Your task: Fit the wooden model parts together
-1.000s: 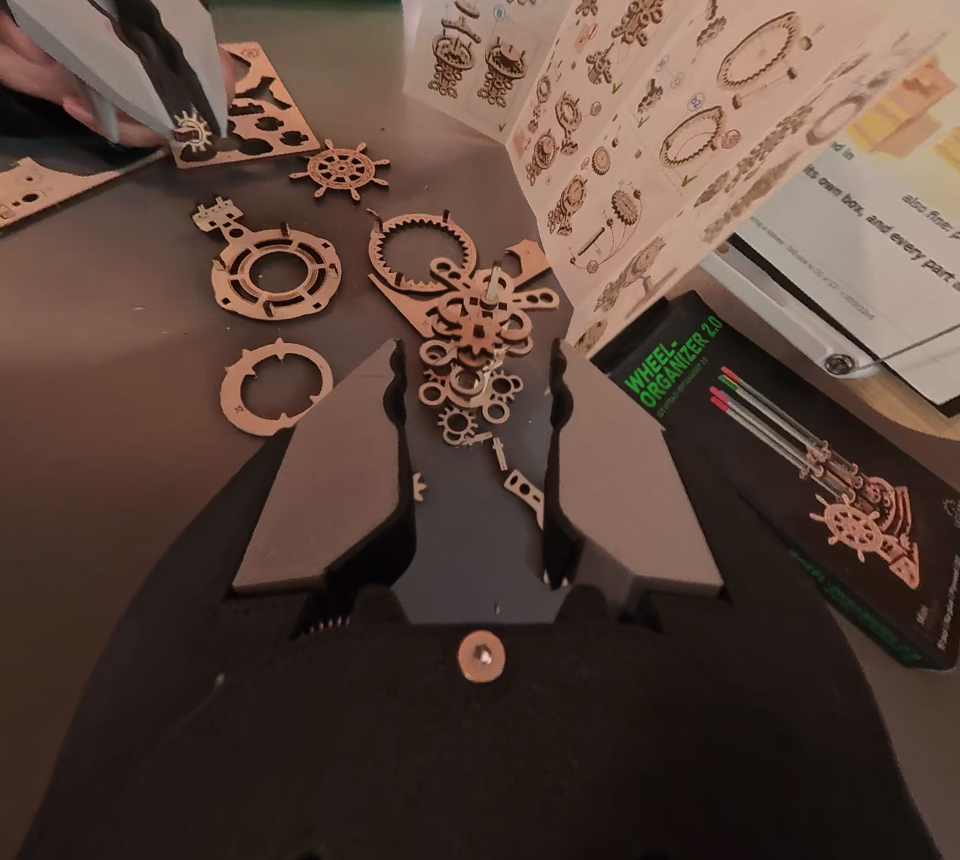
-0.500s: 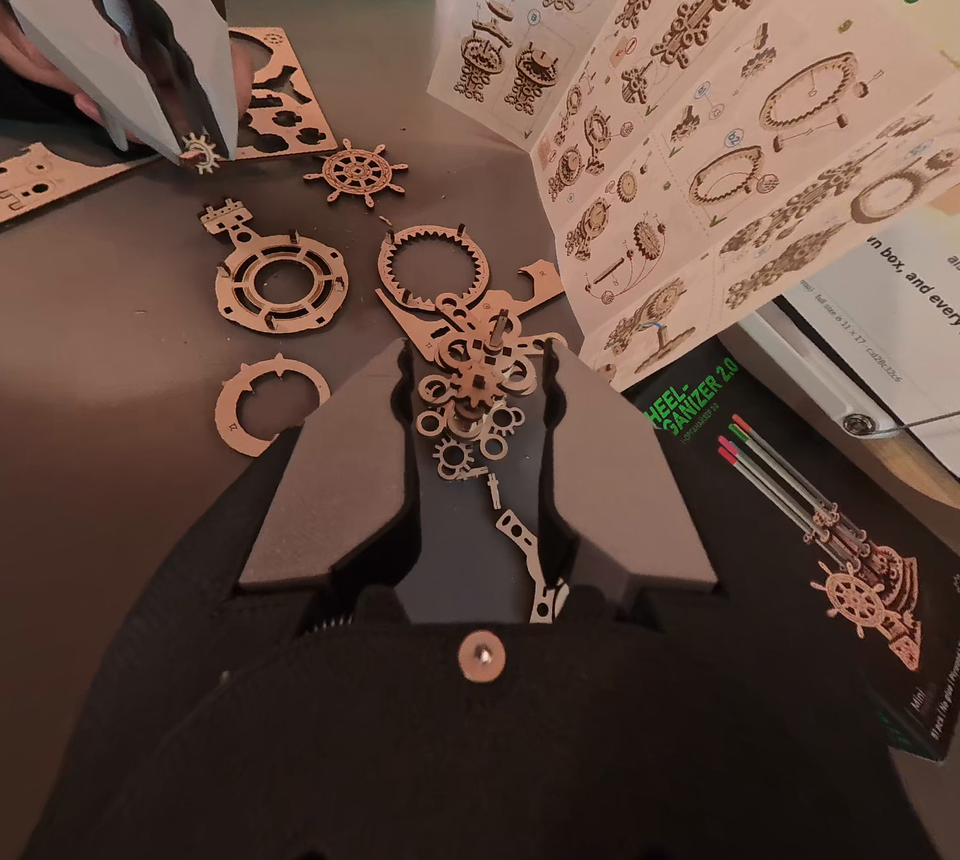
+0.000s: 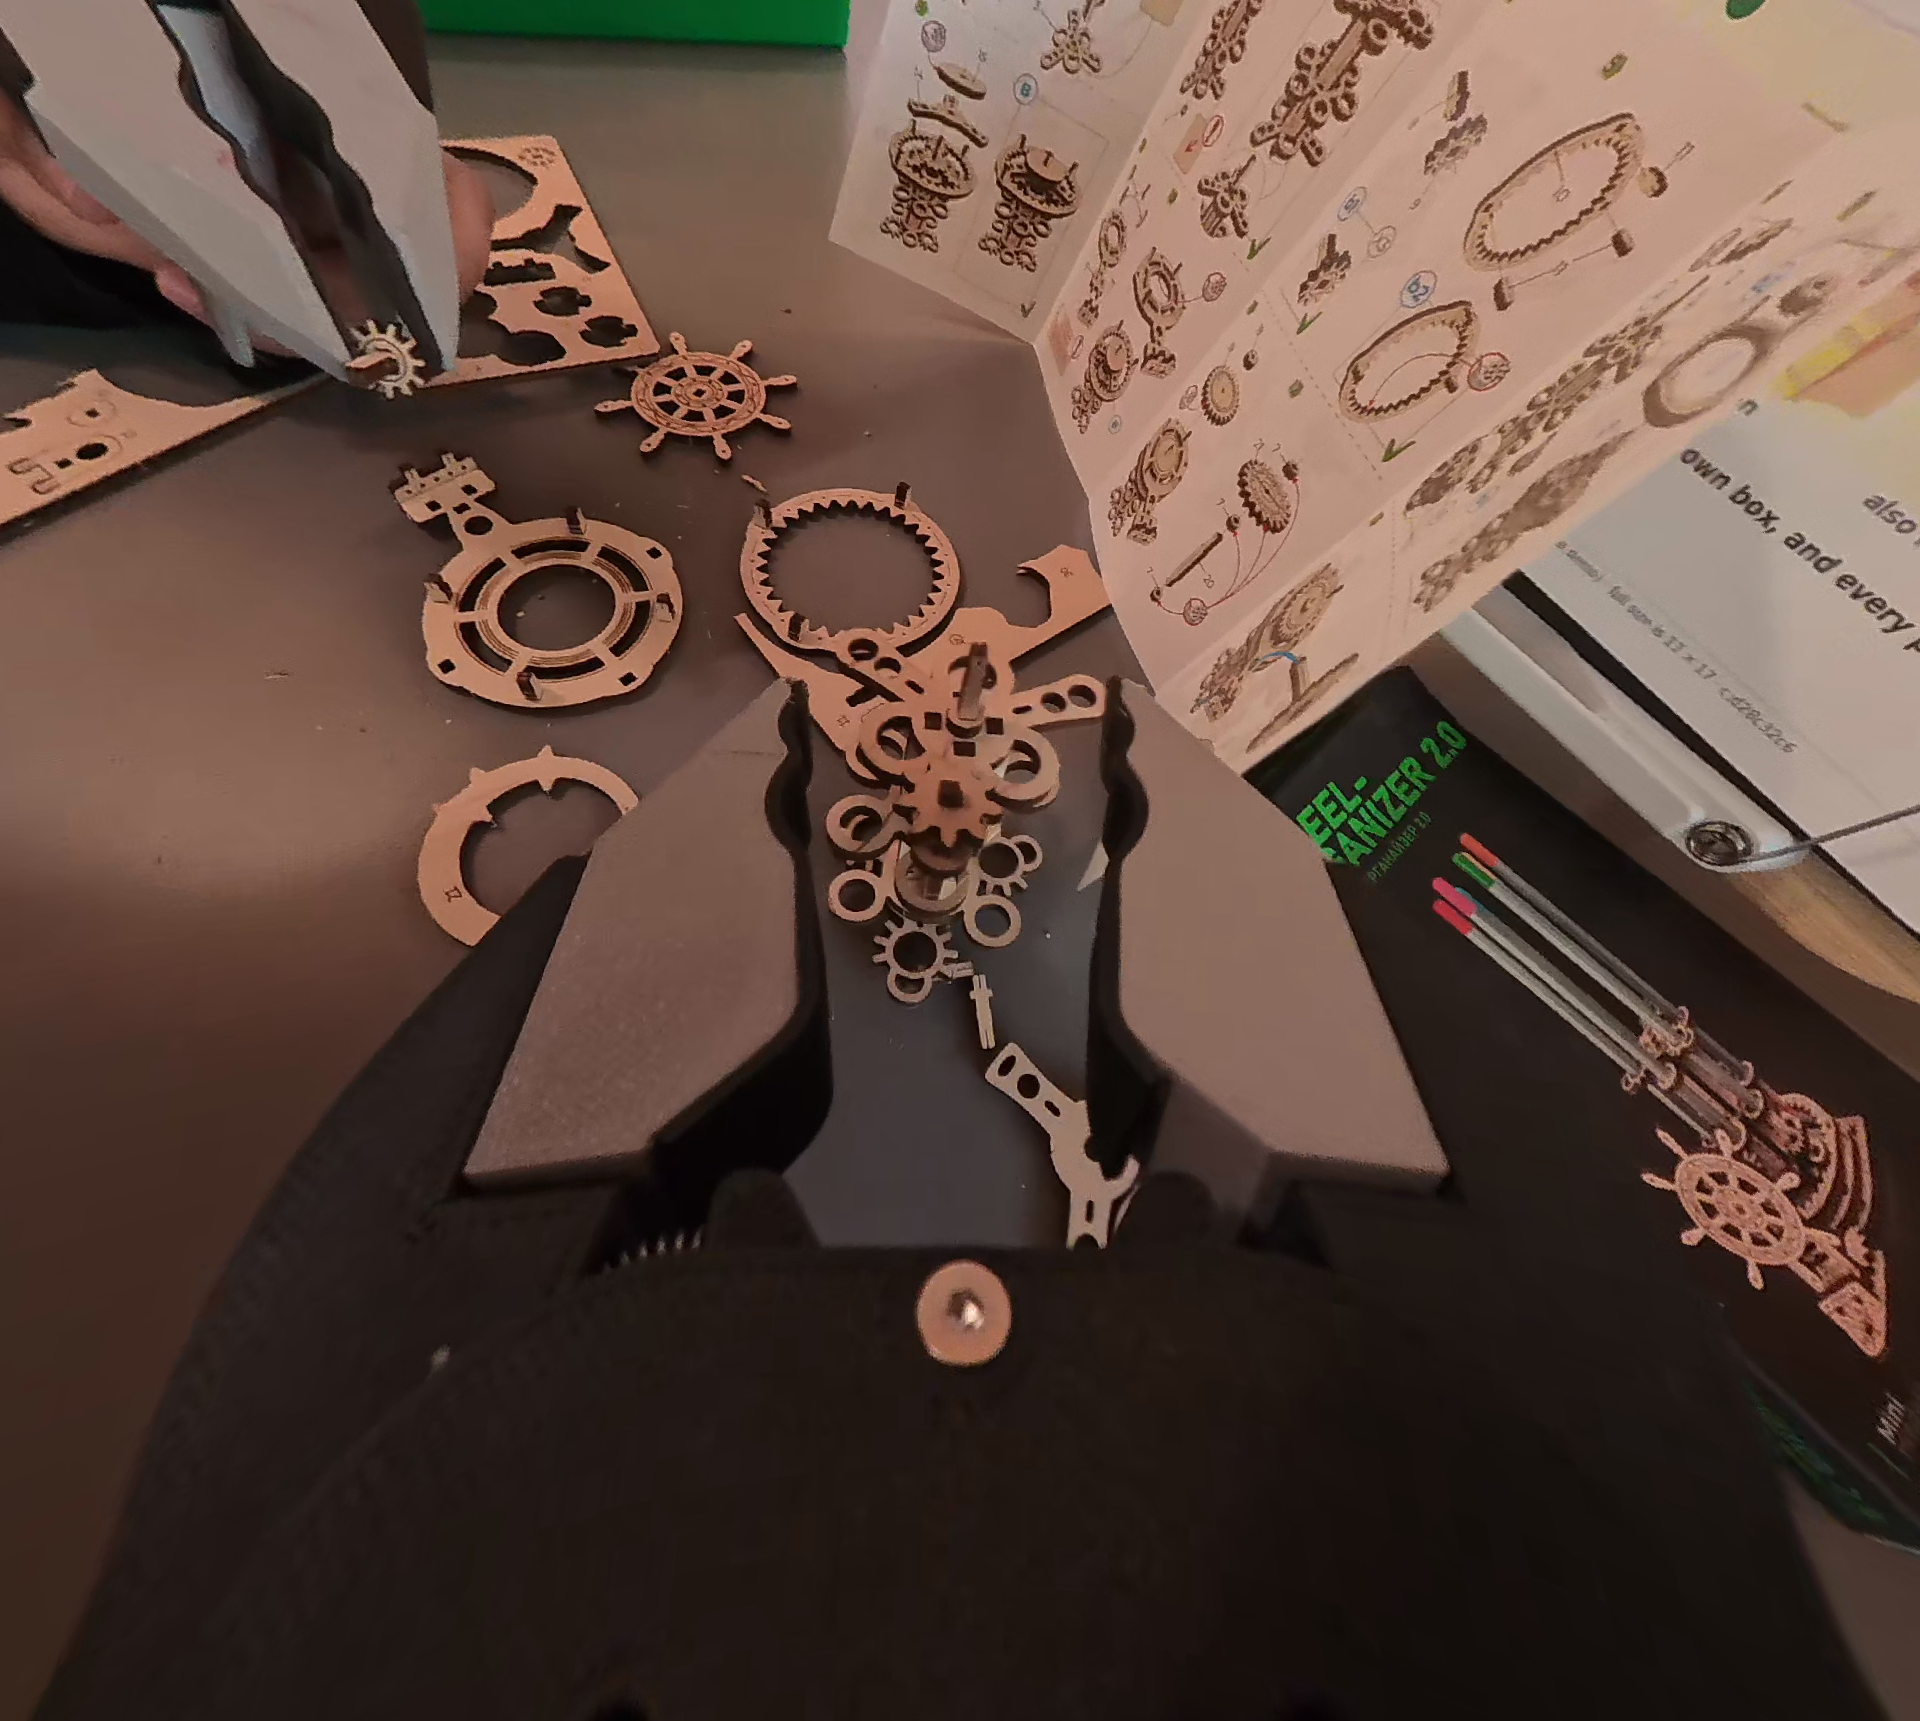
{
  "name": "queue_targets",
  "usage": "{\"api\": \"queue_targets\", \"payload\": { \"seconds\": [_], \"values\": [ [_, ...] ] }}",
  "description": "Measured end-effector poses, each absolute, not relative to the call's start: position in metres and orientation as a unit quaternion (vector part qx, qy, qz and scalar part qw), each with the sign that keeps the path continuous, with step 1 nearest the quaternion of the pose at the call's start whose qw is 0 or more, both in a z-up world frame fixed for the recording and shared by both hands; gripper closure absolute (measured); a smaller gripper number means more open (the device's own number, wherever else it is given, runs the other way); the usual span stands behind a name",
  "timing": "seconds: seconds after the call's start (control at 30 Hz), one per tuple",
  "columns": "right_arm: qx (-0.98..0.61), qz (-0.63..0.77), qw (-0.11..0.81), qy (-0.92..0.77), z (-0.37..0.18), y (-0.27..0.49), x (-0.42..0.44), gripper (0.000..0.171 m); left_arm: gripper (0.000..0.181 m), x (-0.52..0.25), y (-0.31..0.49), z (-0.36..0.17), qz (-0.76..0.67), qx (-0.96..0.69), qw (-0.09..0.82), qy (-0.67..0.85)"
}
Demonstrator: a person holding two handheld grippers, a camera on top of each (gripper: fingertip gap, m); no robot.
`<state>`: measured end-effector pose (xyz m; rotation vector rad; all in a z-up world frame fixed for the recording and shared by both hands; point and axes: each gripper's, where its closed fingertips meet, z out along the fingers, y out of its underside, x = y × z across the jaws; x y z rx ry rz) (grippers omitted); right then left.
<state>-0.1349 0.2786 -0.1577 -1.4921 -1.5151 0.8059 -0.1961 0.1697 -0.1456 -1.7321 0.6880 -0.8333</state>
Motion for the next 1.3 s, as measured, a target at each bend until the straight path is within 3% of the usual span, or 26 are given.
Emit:
{"api": "queue_targets", "payload": {
  "seconds": [0.17,0.4,1.3],
  "values": [
    [-0.598,0.324,0.413,-0.606,-0.164,0.282,-0.133,0.116,0.172,-0.195,0.168,-0.146,-0.349,-0.723,0.521,0.290],
    [-0.593,0.309,0.413,-0.618,-0.171,0.282,-0.133,0.134,0.172,-0.192,0.167,-0.147,-0.351,-0.723,0.518,0.293],
    [-0.588,0.322,0.431,-0.604,-0.164,0.280,-0.130,0.134,0.172,-0.192,0.167,-0.146,-0.350,-0.723,0.519,0.293]
  ]
}}
